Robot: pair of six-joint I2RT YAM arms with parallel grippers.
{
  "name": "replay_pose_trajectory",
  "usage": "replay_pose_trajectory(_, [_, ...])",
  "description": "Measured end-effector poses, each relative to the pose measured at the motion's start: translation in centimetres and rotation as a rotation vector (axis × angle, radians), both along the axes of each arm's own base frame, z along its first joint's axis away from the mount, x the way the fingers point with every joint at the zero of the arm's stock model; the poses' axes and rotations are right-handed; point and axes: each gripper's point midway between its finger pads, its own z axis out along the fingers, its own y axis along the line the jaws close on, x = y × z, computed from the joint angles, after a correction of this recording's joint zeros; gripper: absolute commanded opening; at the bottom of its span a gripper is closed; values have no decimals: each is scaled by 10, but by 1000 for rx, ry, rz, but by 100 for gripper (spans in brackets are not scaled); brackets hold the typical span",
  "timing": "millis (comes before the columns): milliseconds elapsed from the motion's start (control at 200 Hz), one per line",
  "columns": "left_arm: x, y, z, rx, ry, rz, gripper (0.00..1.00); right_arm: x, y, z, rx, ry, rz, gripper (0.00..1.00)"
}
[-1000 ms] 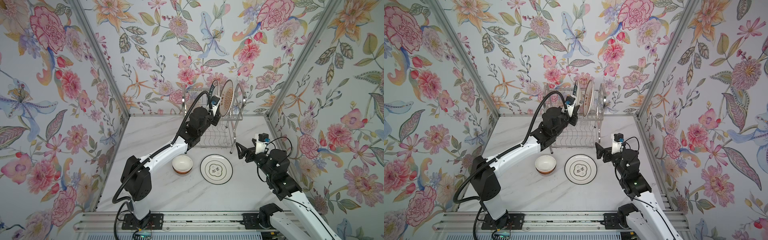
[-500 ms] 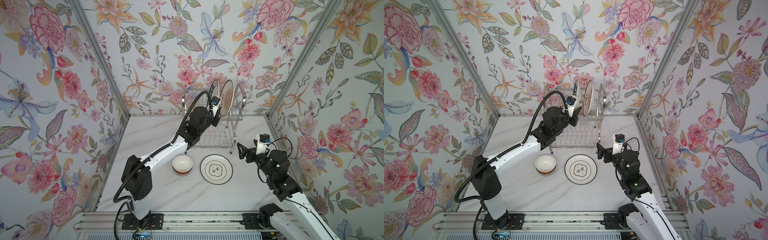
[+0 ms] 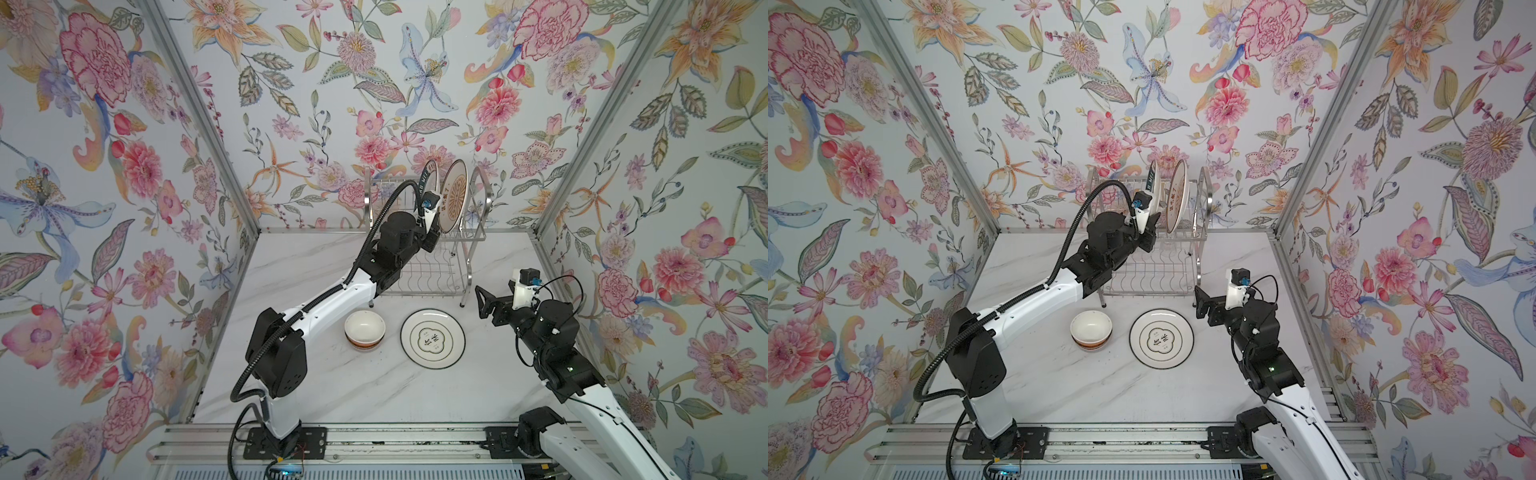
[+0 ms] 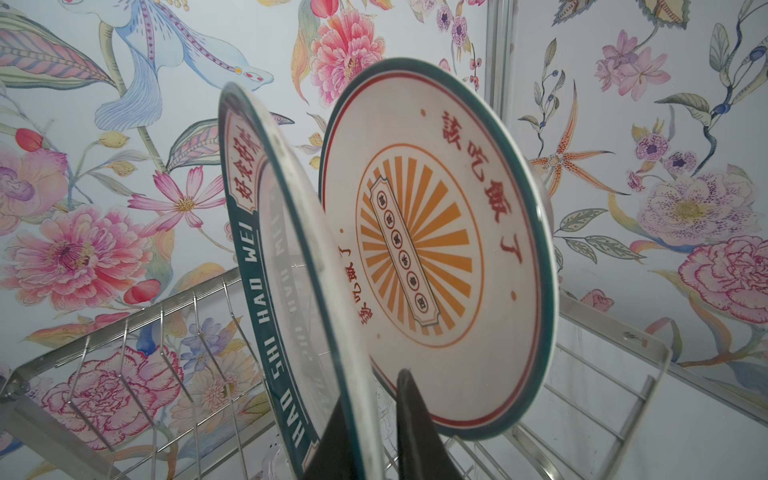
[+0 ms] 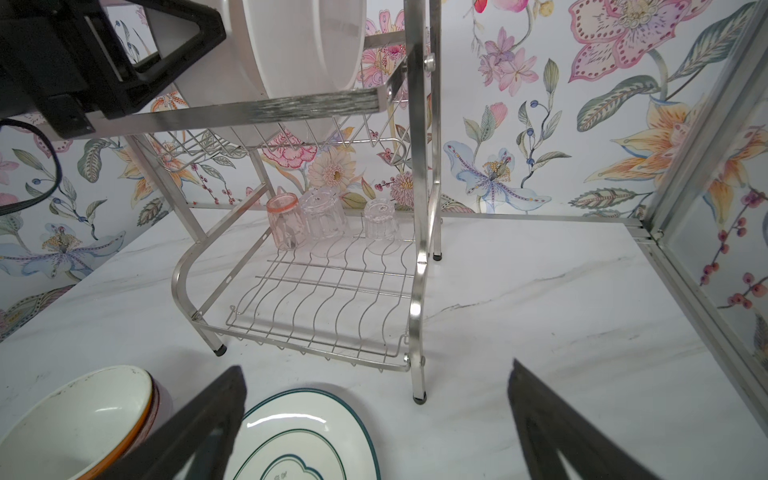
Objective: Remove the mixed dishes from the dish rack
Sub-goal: 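Close the left gripper on the green-rimmed HAO SHI HAO WEI plate's rim, then lift the green-rimmed plate up out of the rack with the left gripper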
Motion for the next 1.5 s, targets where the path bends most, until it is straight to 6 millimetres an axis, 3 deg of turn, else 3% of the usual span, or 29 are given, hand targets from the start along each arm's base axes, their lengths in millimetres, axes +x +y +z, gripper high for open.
replay_pose_trajectory(681, [6, 2, 1, -18, -4, 13, 0, 2, 4, 4, 8, -17, 20, 99])
replay_pose_trajectory(1166, [6, 2, 5, -35, -12, 12, 0, 4, 6, 4, 7, -20, 28, 99])
replay_pose_trajectory(1496, [1, 3, 26, -78, -83, -6, 0, 6, 8, 3, 9, -18, 36, 99])
